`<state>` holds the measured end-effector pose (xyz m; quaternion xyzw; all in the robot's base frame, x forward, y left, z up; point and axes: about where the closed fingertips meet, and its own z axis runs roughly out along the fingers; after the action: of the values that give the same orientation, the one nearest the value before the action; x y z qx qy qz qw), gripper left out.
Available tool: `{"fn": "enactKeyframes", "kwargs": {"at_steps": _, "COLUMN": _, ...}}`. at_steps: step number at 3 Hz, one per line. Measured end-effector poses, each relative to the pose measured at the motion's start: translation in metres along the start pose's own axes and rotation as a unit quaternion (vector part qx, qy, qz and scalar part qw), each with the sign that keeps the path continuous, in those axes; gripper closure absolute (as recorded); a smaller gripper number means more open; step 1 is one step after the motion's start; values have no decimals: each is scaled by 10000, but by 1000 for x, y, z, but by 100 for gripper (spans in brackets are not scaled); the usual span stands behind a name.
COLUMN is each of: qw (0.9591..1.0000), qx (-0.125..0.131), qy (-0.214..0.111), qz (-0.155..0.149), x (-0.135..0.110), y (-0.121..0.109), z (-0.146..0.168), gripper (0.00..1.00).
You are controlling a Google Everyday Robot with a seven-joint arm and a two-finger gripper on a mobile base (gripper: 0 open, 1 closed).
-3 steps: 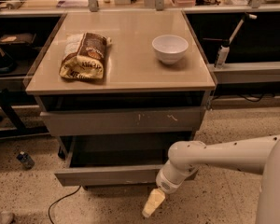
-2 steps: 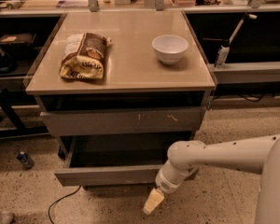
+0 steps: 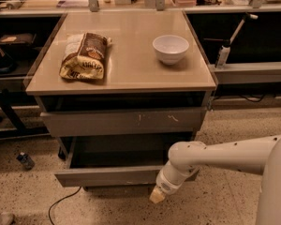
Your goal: Close middle drawer
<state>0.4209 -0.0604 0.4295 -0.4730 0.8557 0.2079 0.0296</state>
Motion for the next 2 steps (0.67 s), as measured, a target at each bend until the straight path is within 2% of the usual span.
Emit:
{"fn": "enactKeyframes", "kwargs": {"at_steps": 1, "qw": 9999, "qx": 134, "qy": 81, "qz": -74, "x": -12, "y": -7, "z": 1, "gripper": 89}}
{"fn": "enactKeyframes", "kwargs": {"at_steps": 2, "qw": 9988, "qx": 444, "qy": 76, "qz": -207, "x": -38, "y": -23, "z": -5, "gripper": 100}}
